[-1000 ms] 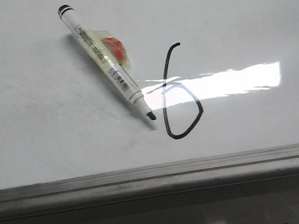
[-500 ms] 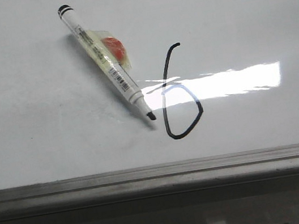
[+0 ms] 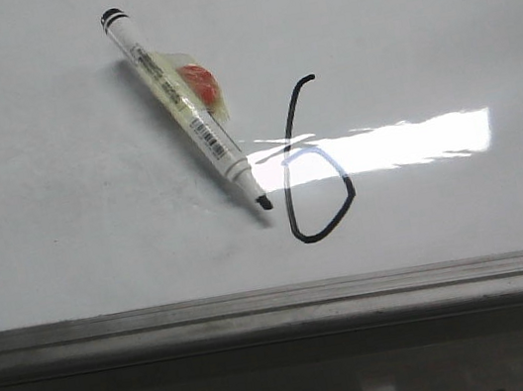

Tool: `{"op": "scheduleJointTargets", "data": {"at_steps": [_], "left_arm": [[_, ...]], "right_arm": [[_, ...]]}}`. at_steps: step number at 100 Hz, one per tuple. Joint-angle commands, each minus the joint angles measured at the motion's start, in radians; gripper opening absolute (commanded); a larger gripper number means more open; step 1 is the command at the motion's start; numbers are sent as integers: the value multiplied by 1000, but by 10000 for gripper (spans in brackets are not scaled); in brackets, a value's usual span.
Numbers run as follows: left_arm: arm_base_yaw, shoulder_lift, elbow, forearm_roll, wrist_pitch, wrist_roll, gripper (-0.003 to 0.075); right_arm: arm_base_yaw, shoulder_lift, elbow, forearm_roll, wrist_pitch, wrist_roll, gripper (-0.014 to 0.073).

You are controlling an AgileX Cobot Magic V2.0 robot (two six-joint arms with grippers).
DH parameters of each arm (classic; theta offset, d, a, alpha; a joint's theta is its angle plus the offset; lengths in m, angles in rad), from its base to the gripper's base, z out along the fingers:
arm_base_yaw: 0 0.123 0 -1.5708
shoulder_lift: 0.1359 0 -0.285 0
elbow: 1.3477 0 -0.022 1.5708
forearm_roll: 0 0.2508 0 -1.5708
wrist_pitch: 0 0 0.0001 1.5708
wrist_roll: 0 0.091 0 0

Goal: Write number 6 on whiteboard

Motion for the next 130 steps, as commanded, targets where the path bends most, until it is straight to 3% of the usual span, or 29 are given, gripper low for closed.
{"op": "scheduleJointTargets", "data": {"at_steps": [1, 78, 96, 110, 130], "left_arm": [[2, -25, 2, -21, -45, -10, -20], [2, -25, 23, -23, -58, -10, -20], [2, -25, 23, -23, -58, -10, -20], [2, -25, 23, -23, -58, -10, -20], [2, -25, 23, -23, -58, -10, -20]], "right_arm": [[-8, 16, -29, 1, -75, 0, -70], [-8, 16, -29, -3, -75, 0, -70], [-21, 18, 32, -254, -101, 0, -70], [-157, 20, 180, -283, -390, 11, -71], [-523, 20, 424, -202, -762, 71, -71]]}}
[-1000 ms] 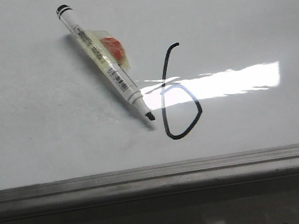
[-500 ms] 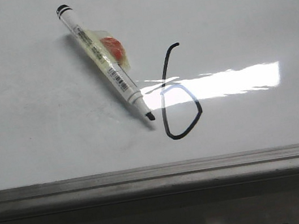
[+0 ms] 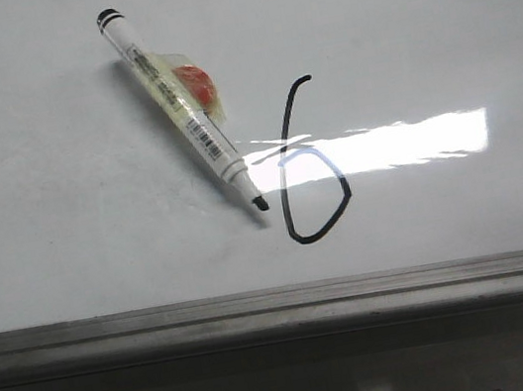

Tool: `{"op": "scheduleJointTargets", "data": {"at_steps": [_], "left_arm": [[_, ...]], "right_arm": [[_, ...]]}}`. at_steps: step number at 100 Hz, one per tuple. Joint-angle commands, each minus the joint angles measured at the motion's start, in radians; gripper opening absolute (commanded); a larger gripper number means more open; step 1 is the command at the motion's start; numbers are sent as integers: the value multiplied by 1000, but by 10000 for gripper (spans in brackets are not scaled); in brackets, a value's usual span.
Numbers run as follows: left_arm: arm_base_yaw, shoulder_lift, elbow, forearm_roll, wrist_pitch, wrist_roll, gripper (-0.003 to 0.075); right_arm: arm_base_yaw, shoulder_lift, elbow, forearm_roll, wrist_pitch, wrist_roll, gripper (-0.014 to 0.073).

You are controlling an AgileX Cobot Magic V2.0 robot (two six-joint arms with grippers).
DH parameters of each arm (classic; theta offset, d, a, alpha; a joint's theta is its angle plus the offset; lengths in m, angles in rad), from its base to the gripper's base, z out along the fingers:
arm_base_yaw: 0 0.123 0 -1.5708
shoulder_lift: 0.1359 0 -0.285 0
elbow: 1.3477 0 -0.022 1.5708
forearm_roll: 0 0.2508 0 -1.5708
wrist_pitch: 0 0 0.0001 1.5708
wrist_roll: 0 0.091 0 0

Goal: Write number 6 on whiteboard

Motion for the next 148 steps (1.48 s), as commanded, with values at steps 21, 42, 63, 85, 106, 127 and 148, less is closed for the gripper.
{"op": "scheduleJointTargets", "data": {"at_steps": [21, 42, 63, 85, 106, 127, 148], "left_arm": [[2, -25, 23, -13, -58, -10, -20], [2, -25, 23, -13, -58, -10, -20], [2, -25, 23, -13, -58, -10, -20], [2, -25, 23, -13, -58, -10, -20], [2, -25, 23, -13, -58, -10, -20], [2, -25, 23, -13, -58, -10, -20], [2, -25, 23, -13, -58, -10, -20]], "right_arm": [[-409, -5, 273, 23, -273, 182, -71], [-504, -104, 412, 23, -257, 184, -71], [-539, -210, 409, 15, -22, 184, -71], [-539, -212, 409, 15, 92, 184, -71], [-539, -212, 409, 15, 90, 184, -71], [-539, -212, 409, 15, 90, 184, -71], [-539, -212, 409, 15, 90, 184, -71]]}}
